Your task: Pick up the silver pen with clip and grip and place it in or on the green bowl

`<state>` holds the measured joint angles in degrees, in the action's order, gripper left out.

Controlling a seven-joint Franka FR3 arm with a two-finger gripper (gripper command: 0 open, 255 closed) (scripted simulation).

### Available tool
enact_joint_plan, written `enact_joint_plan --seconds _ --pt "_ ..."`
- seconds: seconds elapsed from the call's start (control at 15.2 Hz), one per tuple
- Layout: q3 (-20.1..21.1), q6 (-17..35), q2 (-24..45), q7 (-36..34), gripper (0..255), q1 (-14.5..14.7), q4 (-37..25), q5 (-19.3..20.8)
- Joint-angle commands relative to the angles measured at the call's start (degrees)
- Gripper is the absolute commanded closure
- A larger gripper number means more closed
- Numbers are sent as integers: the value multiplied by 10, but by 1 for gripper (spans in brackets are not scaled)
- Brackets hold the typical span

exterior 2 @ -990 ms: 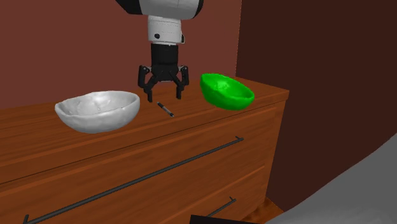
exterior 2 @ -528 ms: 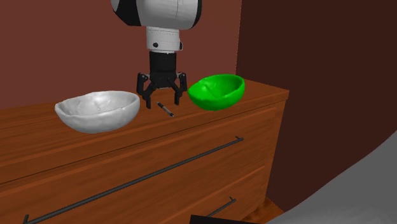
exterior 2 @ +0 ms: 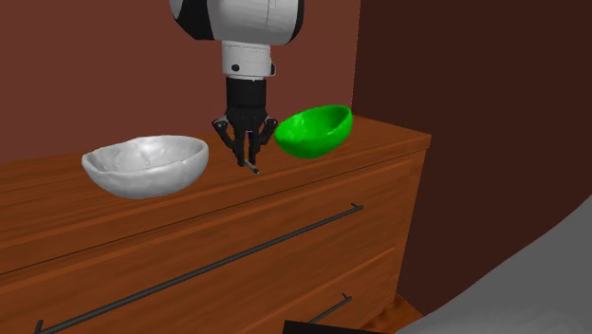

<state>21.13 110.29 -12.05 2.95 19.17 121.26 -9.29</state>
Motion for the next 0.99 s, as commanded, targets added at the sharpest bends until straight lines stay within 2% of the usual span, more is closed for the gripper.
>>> enact_joint_plan --seconds 0.0,0.4,0.92 --pt "1 0 2 0 255 1 3 -1" --pt "2 -2 3 -2 255 1 0 -1" --pt "-3 -63 -4 -5 255 0 -55 1"
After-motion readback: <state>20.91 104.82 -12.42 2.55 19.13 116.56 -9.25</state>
